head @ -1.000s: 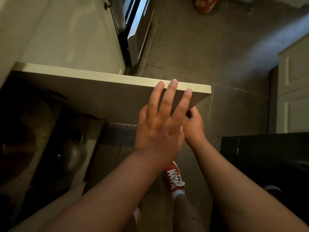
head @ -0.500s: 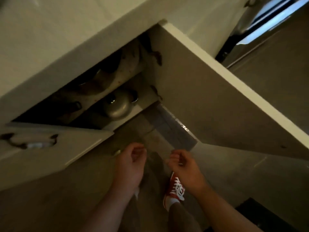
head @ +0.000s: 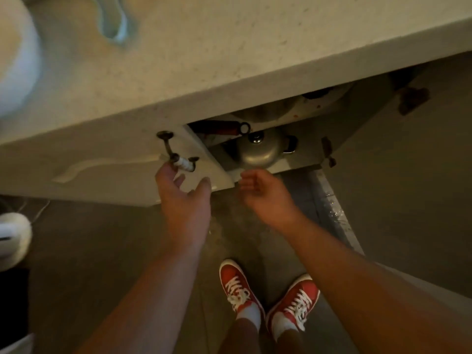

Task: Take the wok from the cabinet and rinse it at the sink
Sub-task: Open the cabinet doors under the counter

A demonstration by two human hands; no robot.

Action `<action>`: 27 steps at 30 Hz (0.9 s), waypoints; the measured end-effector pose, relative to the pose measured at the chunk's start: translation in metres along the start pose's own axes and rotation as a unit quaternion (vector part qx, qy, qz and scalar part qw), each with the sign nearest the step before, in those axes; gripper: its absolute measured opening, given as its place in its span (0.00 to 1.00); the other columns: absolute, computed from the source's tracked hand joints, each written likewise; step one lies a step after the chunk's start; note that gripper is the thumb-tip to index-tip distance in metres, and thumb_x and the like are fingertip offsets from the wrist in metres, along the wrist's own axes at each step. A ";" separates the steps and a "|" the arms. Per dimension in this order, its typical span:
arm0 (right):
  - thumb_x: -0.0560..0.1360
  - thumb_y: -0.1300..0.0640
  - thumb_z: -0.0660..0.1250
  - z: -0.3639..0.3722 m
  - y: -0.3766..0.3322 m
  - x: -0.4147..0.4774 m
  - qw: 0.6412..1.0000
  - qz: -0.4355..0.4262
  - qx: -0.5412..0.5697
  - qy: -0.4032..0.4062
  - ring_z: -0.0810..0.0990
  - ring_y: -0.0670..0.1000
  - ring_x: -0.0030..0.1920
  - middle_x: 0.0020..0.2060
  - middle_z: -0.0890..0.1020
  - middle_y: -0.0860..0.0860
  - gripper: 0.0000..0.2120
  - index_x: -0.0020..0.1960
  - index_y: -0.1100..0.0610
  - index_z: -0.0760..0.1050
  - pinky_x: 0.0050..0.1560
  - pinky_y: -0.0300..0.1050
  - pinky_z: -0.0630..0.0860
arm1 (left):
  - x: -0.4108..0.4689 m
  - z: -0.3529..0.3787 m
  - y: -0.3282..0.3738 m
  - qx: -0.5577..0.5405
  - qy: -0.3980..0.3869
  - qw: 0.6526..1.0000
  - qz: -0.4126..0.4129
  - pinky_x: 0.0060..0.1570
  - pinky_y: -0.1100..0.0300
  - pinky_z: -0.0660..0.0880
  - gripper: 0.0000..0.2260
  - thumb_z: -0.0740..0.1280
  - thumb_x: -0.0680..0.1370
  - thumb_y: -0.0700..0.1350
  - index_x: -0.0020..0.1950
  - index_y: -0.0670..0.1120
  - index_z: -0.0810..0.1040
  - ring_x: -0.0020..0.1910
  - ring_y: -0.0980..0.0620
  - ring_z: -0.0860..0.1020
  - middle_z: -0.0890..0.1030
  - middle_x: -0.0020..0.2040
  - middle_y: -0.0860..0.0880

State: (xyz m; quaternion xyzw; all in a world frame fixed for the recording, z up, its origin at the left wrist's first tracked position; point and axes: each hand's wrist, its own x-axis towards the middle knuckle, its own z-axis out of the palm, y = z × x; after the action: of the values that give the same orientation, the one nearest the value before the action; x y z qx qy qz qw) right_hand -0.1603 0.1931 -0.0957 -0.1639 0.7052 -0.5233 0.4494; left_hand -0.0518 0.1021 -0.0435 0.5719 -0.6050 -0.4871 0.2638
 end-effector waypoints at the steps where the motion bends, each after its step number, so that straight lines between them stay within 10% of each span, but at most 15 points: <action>1: 0.73 0.69 0.71 0.008 -0.008 0.007 1.000 -0.006 -0.003 -0.001 0.80 0.55 0.56 0.54 0.80 0.59 0.18 0.61 0.64 0.74 0.58 0.46 0.77 | 0.005 -0.002 0.001 -0.009 -0.008 1.000 0.019 0.43 0.76 0.73 0.24 0.72 0.75 0.39 0.65 0.55 0.68 0.63 0.59 0.73 0.74 0.62 0.55; 8: 0.73 0.64 0.74 0.041 -0.029 0.036 0.998 -0.047 -0.049 0.001 0.75 0.47 0.61 0.59 0.77 0.49 0.27 0.69 0.57 0.70 0.61 0.44 0.76 | 0.024 -0.024 0.000 -0.002 -0.102 0.994 0.049 0.53 0.71 0.70 0.20 0.72 0.75 0.40 0.62 0.55 0.71 0.64 0.59 0.74 0.77 0.61 0.54; 15: 0.72 0.71 0.66 0.053 -0.035 0.037 0.991 -0.041 -0.119 -0.037 0.76 0.51 0.63 0.63 0.79 0.51 0.29 0.71 0.55 0.70 0.58 0.44 0.78 | -0.002 -0.039 -0.015 0.018 -0.137 0.990 0.028 0.39 0.84 0.67 0.25 0.71 0.75 0.42 0.69 0.52 0.67 0.50 0.79 0.71 0.72 0.64 0.55; 21: 0.76 0.70 0.62 0.065 -0.023 0.011 0.989 -0.004 -0.118 -0.091 0.80 0.45 0.59 0.57 0.84 0.47 0.21 0.64 0.53 0.79 0.61 0.50 0.77 | -0.038 -0.063 -0.033 0.018 -0.145 0.989 -0.033 0.61 0.49 0.76 0.27 0.71 0.74 0.50 0.69 0.61 0.65 0.65 0.56 0.73 0.71 0.67 0.58; 24: 0.78 0.64 0.61 0.064 -0.010 -0.008 0.985 0.049 -0.113 -0.125 0.78 0.29 0.51 0.45 0.83 0.29 0.23 0.53 0.35 0.80 0.53 0.36 0.73 | -0.061 -0.070 -0.041 0.027 -0.114 0.991 -0.057 0.61 0.49 0.76 0.28 0.71 0.71 0.53 0.68 0.63 0.65 0.65 0.58 0.73 0.71 0.65 0.61; 27: 0.80 0.58 0.60 0.064 0.002 -0.021 0.975 0.112 -0.098 -0.165 0.80 0.35 0.53 0.44 0.83 0.30 0.26 0.42 0.25 0.79 0.55 0.40 0.76 | -0.082 -0.074 -0.048 0.018 -0.065 0.993 -0.096 0.60 0.49 0.77 0.29 0.70 0.66 0.60 0.66 0.65 0.66 0.64 0.58 0.74 0.73 0.65 0.62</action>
State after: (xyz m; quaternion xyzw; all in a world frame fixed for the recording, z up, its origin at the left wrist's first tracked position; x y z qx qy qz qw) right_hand -0.0976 0.1706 -0.0907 -0.2111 0.6832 -0.3638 0.5969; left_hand 0.0511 0.1647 -0.0379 0.5995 -0.5714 -0.5355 0.1655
